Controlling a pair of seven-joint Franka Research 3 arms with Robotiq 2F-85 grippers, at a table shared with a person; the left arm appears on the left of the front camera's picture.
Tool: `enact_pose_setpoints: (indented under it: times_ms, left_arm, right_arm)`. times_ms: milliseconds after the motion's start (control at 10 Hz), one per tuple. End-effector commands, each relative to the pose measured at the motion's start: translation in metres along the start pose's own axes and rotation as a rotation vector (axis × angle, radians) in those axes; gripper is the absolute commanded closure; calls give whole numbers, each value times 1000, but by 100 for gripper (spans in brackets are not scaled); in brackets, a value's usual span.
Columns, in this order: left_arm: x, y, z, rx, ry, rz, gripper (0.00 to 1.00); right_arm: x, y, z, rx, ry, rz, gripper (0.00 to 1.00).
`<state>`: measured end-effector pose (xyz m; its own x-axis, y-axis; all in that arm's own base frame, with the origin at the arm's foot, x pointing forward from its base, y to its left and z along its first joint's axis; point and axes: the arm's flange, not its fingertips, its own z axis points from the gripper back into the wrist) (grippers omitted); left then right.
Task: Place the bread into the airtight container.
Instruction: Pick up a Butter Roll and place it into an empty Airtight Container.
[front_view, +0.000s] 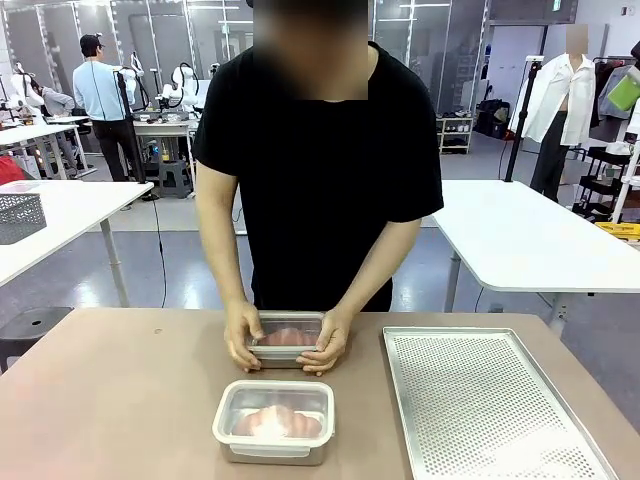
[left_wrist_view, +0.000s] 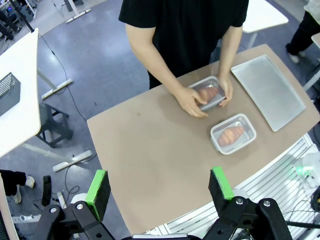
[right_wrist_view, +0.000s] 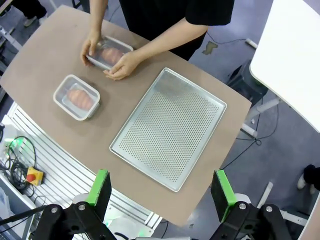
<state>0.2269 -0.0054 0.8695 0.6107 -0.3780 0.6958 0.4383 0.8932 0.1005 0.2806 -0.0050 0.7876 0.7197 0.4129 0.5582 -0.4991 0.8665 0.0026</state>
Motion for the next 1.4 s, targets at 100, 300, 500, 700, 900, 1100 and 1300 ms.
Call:
enact_pose_setpoints:
  times_ms: [100,300,500,700,900,1100,1300]
  left_arm:
    - [0,0,1,0,-1,-1,0]
    - [0,0,1,0,-1,-1,0]
    - [0,0,1,0,-1,-1,0]
    - [0,0,1,0,-1,-1,0]
    - [0,0,1,0,-1,-1,0]
    - [0,0,1,0,-1,-1,0]
    - [0,0,1,0,-1,-1,0]
  right_arm:
    - [-1,-1,2,-4,-3,-4,0]
    - [-1,-1,2,-4,-3,-4,0]
    - [-1,-1,2,-4,-3,-4,0]
    - [-1,-1,2,-4,-3,-4,0]
    - [-1,-1,2,-4,-3,-4,0]
    - [-1,-1,2,-4,-3,-4,0]
    - [-1,-1,2,-4,-3,-4,0]
